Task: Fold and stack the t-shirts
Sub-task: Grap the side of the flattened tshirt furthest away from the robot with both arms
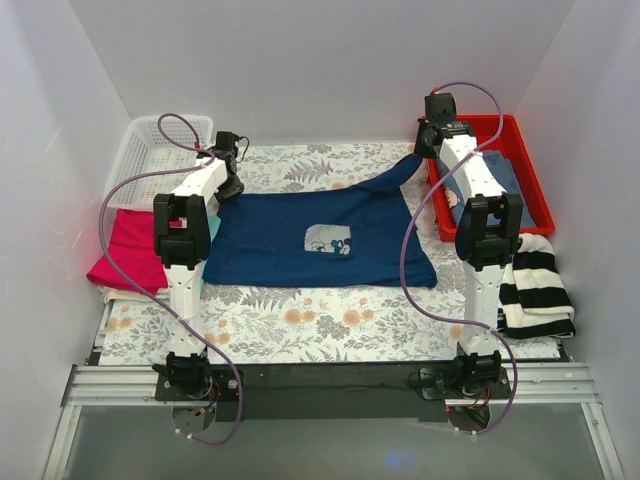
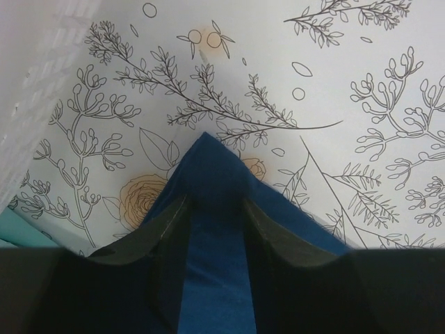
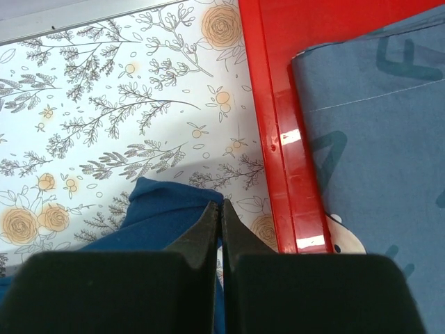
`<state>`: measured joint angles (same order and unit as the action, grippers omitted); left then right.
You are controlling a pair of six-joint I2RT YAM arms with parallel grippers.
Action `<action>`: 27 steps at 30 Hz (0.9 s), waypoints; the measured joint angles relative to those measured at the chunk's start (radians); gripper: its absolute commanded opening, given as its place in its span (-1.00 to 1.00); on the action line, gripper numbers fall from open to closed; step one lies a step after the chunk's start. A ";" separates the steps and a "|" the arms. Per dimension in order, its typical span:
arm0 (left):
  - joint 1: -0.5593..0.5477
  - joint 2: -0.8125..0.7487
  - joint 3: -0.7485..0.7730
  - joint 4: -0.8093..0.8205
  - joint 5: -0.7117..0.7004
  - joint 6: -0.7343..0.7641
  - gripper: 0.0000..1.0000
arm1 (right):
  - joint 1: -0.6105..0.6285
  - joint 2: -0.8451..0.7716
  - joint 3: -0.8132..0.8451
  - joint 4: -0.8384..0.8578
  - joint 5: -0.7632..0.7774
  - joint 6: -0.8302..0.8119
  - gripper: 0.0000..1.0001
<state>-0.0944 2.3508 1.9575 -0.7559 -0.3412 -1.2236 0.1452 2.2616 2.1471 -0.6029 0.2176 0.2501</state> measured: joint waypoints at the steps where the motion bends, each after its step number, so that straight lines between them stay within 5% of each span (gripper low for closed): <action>1: -0.001 0.000 0.000 0.001 0.001 0.002 -0.28 | 0.000 0.000 0.000 -0.001 0.002 0.000 -0.97; 27: -0.003 0.000 0.119 0.023 0.005 0.005 -0.17 | -0.002 0.000 -0.003 -0.005 0.026 -0.011 -0.97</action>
<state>-0.0978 2.3508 2.0766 -0.7330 -0.3363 -1.2190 0.1432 2.2616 2.1441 -0.6075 0.2436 0.2390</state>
